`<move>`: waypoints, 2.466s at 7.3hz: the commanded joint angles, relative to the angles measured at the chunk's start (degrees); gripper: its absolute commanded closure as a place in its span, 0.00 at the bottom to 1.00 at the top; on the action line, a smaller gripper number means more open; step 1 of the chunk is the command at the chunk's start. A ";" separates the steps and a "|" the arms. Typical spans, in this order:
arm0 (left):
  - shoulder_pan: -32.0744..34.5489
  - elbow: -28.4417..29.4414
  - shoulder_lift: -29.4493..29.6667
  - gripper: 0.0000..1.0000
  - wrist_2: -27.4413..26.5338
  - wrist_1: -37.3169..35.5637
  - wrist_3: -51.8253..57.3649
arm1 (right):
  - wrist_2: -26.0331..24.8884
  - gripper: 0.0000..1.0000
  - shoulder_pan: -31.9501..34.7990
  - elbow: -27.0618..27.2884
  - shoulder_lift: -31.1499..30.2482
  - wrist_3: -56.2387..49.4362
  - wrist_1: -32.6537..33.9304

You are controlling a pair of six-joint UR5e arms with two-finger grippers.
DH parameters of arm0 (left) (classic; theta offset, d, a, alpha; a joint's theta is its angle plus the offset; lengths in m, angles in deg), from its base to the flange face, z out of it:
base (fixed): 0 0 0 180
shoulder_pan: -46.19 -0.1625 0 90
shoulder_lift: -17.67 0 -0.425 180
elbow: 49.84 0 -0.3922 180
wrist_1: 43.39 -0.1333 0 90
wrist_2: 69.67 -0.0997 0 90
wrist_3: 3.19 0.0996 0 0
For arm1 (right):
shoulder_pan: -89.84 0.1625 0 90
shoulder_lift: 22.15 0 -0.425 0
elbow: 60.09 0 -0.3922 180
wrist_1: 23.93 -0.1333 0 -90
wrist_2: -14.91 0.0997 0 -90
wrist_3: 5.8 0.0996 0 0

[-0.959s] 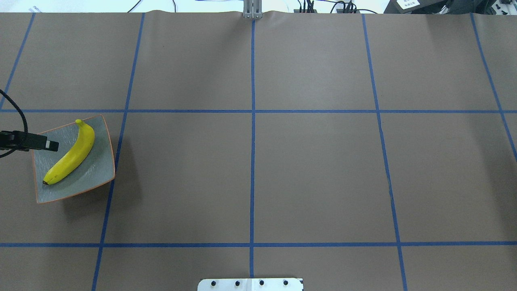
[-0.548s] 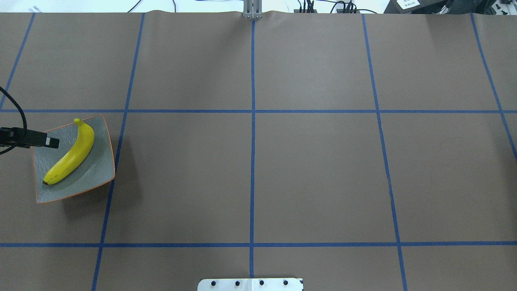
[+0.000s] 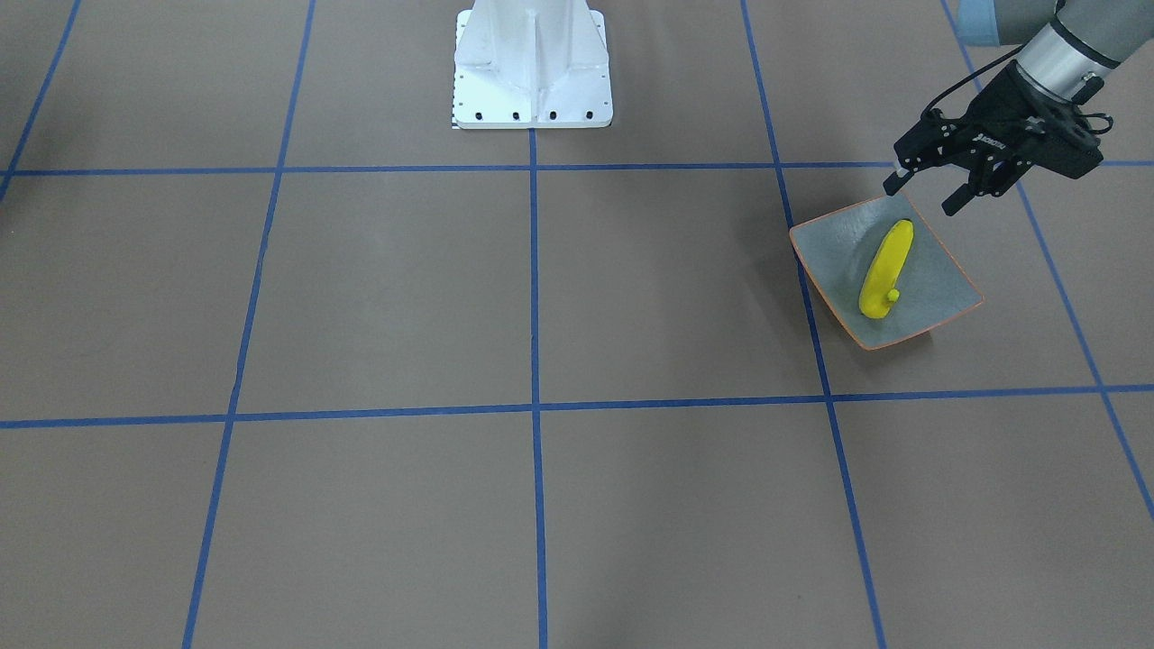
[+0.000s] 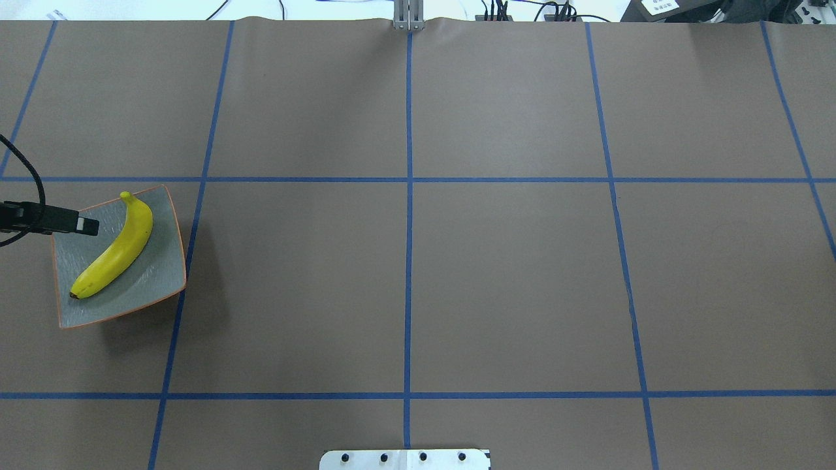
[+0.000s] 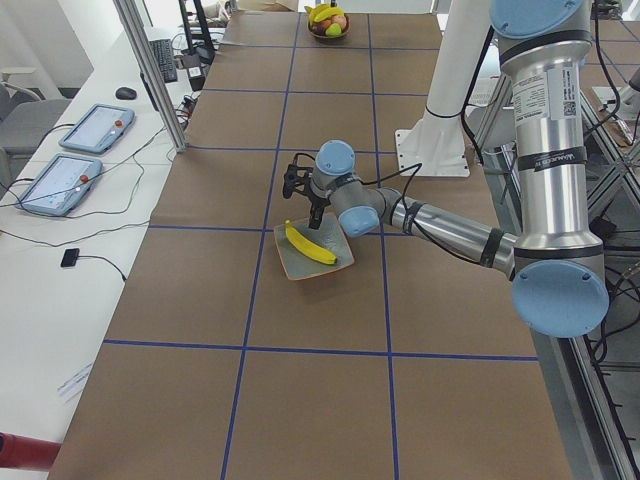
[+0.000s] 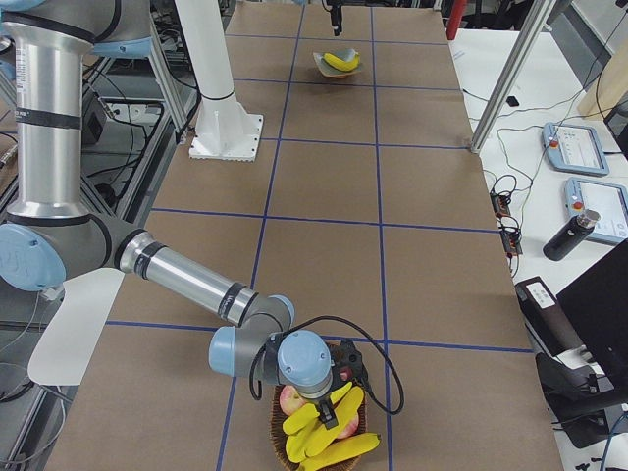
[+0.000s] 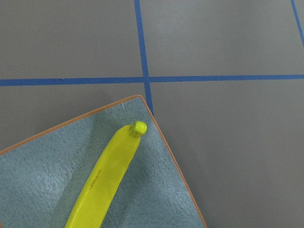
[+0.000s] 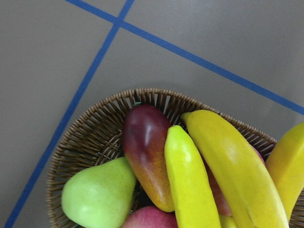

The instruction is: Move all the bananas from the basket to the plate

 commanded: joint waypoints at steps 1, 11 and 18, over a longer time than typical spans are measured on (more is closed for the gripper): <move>0.09 -0.10 -0.06 0.00 -0.09 0.15 0.00 | 0.02 0.12 0.06 -1.75 -0.37 0.22 -3.77; 0.09 -0.01 0.02 0.00 -0.36 0.24 0.53 | 0.19 0.81 -2.22 -4.47 0.59 0.40 -3.96; 0.09 -0.01 -0.41 0.00 -0.27 0.24 0.53 | 0.28 1.00 0.94 10.16 3.47 1.28 7.66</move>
